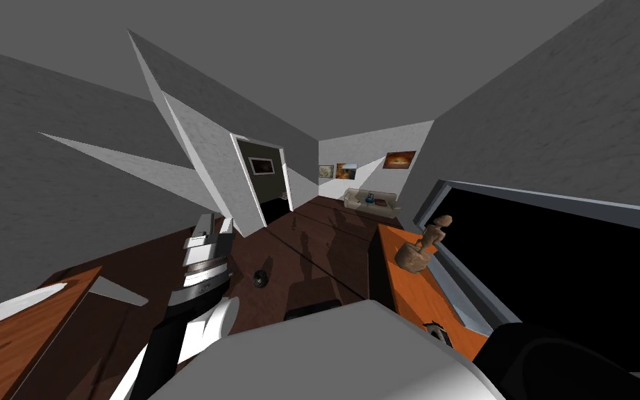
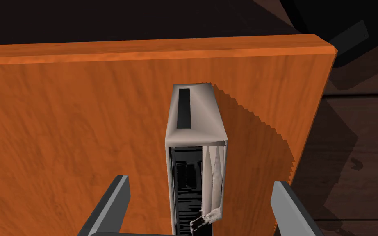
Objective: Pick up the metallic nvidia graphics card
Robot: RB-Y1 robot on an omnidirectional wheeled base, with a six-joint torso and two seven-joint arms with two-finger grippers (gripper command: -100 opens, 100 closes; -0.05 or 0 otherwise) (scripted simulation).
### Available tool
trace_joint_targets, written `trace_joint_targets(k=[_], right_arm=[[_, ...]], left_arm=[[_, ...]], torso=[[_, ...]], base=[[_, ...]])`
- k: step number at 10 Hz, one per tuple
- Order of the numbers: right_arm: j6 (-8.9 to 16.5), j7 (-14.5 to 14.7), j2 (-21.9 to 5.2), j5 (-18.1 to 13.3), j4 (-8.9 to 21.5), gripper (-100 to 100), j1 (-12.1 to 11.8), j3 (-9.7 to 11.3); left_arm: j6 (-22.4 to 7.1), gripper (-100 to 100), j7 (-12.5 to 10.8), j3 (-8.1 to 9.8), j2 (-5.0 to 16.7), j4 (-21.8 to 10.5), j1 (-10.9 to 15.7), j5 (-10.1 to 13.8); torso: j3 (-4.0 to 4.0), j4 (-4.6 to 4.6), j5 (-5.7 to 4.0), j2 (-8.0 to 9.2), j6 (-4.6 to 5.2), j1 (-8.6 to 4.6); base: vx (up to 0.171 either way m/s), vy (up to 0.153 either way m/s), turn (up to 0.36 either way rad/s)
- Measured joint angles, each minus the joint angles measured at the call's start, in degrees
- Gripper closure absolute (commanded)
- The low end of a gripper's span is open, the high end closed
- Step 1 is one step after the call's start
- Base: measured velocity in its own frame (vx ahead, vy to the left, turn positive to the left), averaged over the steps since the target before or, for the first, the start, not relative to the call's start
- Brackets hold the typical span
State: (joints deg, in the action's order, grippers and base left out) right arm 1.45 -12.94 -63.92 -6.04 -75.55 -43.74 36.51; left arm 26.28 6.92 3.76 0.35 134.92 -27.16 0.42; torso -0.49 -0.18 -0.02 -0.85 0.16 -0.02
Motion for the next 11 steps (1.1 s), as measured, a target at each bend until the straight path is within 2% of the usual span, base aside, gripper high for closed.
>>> trace_joint_targets(k=[1,2,7,8,11], right_arm=[[-0.07,0.09,0.03,-0.03,0.19,0,0.04,-0.01],[-0.06,0.08,0.02,-0.03,0.16,-100,0.05,-0.02],[-0.21,1.88,5.29,-0.6,4.68,-100,2.75,0.19],[-0.16,1.96,5.41,-0.61,4.78,100,2.83,0.21],[-0.07,2.02,5.34,-0.65,4.82,100,2.8,0.22]], left_arm=[[0.0,0,0.0,0.0,0.0,0.0,0.01,0.0],[0.0,0,0.0,0.0,0.0,0.0,0.01,0.0],[0.0,0,0.0,0.0,0.0,-0.01,0.02,0.0],[0.0,0,0.0,0.0,0.0,-0.01,0.01,0.0],[0.0,0,0.0,-0.01,-0.01,0.0,0.01,0.0]], torso=[[0.13,0.04,0.02,0.23,0.02,0.09],[0.22,0.08,0.03,0.38,0.03,0.14],[0.34,0.14,0.0,0.59,0.03,0.02],[0.33,0.13,0.02,0.56,0.03,0.09],[0.31,0.14,0.01,0.52,0.06,0.15]], base=[[0.01,-0.004,0.001],[-0.005,-0.018,0.049],[-0.017,-0.034,0.032],[0.0,0.0,0.0],[0.0,0.0,0.0]])
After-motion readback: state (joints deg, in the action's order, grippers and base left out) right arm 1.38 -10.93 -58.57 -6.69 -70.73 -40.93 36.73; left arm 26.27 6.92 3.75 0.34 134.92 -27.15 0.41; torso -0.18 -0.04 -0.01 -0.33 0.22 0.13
